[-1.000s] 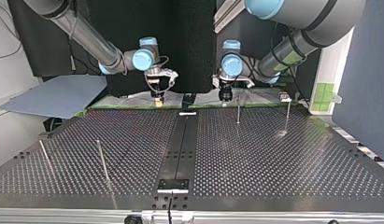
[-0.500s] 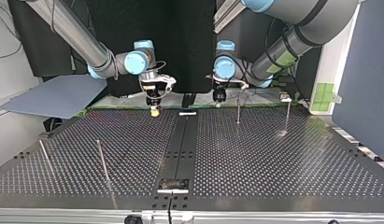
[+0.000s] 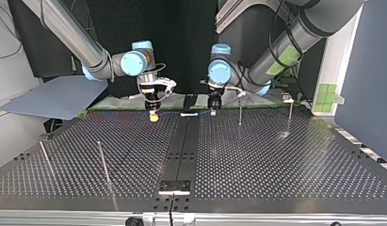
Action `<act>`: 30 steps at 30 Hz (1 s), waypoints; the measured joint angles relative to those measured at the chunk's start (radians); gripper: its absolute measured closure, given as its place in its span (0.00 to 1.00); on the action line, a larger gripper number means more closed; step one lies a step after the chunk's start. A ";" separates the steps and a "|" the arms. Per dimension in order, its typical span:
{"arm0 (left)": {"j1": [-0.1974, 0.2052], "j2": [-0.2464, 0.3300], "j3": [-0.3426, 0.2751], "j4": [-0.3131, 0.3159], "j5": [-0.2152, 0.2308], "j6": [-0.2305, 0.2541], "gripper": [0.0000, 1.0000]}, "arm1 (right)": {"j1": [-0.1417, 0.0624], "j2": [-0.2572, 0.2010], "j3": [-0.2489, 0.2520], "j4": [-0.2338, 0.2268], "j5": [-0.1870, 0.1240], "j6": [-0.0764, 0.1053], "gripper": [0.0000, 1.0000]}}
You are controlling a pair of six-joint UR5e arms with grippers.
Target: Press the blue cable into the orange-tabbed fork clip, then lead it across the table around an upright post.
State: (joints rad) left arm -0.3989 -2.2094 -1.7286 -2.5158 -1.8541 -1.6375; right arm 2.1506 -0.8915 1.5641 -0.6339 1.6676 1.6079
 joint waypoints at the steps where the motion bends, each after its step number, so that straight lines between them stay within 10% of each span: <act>1: -0.003 0.002 0.005 -0.007 -0.001 0.001 1.00 | 0.001 -0.001 0.000 0.000 0.000 0.000 1.00; 30: -0.049 0.115 0.080 -0.066 -0.067 -0.019 1.00 | -0.004 -0.126 -0.014 0.007 -0.004 0.009 1.00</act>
State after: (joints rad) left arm -0.4476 -2.0949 -1.6488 -2.5817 -1.9216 -1.6561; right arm 2.1469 -1.0177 1.5502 -0.6265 1.6633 1.6167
